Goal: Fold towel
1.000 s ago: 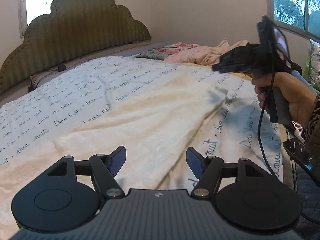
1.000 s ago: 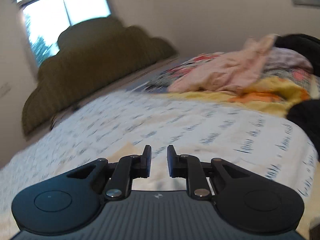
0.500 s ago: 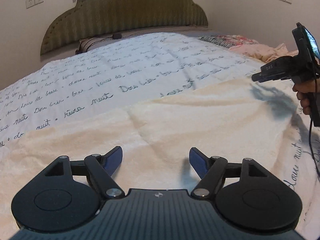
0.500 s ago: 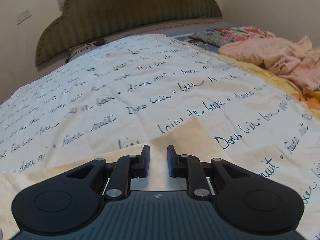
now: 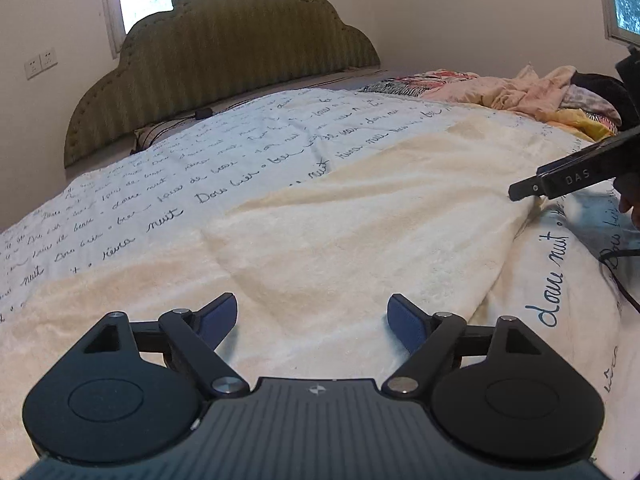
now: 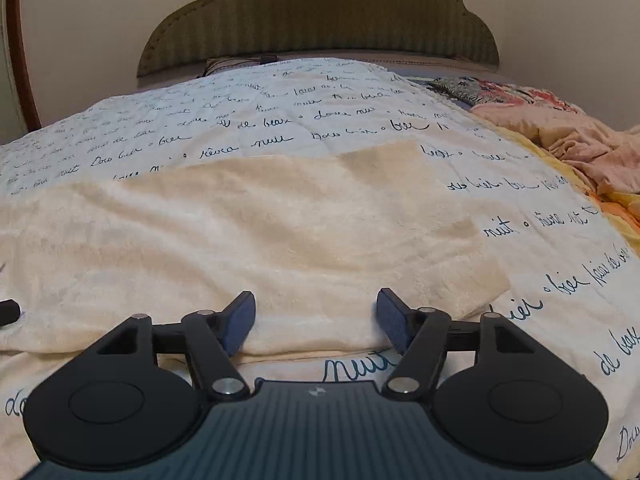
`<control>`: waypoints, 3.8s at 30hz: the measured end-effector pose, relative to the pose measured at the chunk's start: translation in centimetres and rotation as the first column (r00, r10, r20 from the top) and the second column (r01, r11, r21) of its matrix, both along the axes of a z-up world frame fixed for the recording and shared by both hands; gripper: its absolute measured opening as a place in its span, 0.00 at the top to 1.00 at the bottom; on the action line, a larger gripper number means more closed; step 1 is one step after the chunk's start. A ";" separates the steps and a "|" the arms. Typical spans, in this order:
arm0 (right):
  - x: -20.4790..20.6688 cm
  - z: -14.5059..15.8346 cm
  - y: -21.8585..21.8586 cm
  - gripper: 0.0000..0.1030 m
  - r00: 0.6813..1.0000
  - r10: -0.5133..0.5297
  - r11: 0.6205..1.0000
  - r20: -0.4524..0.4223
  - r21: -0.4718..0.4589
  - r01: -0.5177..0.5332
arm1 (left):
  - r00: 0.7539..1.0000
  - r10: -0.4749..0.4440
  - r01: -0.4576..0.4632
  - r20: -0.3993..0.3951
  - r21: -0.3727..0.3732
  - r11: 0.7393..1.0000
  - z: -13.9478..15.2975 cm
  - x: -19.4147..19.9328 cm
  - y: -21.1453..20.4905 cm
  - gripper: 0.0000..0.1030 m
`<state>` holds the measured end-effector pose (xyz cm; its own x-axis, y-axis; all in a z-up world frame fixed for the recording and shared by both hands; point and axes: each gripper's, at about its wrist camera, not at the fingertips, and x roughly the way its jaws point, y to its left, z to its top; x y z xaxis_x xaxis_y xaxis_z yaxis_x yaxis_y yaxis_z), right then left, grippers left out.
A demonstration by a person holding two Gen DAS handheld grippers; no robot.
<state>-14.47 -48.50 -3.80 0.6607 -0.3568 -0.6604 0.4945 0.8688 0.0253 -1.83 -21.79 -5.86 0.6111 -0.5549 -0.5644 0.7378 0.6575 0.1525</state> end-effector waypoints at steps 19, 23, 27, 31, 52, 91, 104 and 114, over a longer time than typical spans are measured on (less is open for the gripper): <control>-7.4 -2.6 -8.5 0.29 0.778 -0.519 0.766 0.354 0.597 0.239 | 0.993 0.074 -0.080 -0.089 -0.068 0.994 -1.0 1.4 1.3 0.00; -4.9 0.6 -5.9 0.27 0.793 -0.567 0.815 0.221 0.292 0.501 | 0.993 0.075 -0.081 -0.089 -0.068 0.994 -1.0 1.4 1.3 0.00; -1.4 3.9 -2.0 0.00 0.888 -0.346 0.932 0.303 0.004 0.362 | 0.994 0.079 -0.084 -0.081 -0.059 0.995 -1.1 1.3 1.1 0.00; 5.6 3.9 -4.2 0.00 0.980 -0.150 0.979 0.133 0.159 0.128 | 0.993 0.079 -0.084 -0.084 -0.060 0.995 -1.1 1.3 1.2 0.00; 13.3 -0.2 0.2 0.00 0.959 0.182 0.983 -0.218 0.006 -0.185 | 0.934 0.334 -0.329 -0.127 0.054 0.943 0.4 15.4 2.3 0.00; 5.1 -0.4 -5.3 0.00 0.994 -0.104 0.986 -0.031 0.126 0.107 | 0.977 0.203 -0.205 -0.066 -0.027 0.978 -0.9 5.4 4.9 0.00; -9.1 -1.6 -9.4 0.00 0.828 -0.470 0.732 0.307 0.660 0.170 | 0.976 0.205 -0.207 -0.068 -0.031 0.978 -0.9 5.3 4.9 0.00; -6.0 -3.5 -9.8 0.67 0.799 -0.537 0.713 0.271 0.651 0.259 | 0.976 0.205 -0.207 -0.068 -0.032 0.978 -0.9 5.4 4.9 0.00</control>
<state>-20.47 -58.25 -7.29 0.7941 -0.3117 -0.5218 0.6062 0.3428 0.7177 3.52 -16.92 -6.75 0.6778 -0.4428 -0.5870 0.5933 0.8009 0.0809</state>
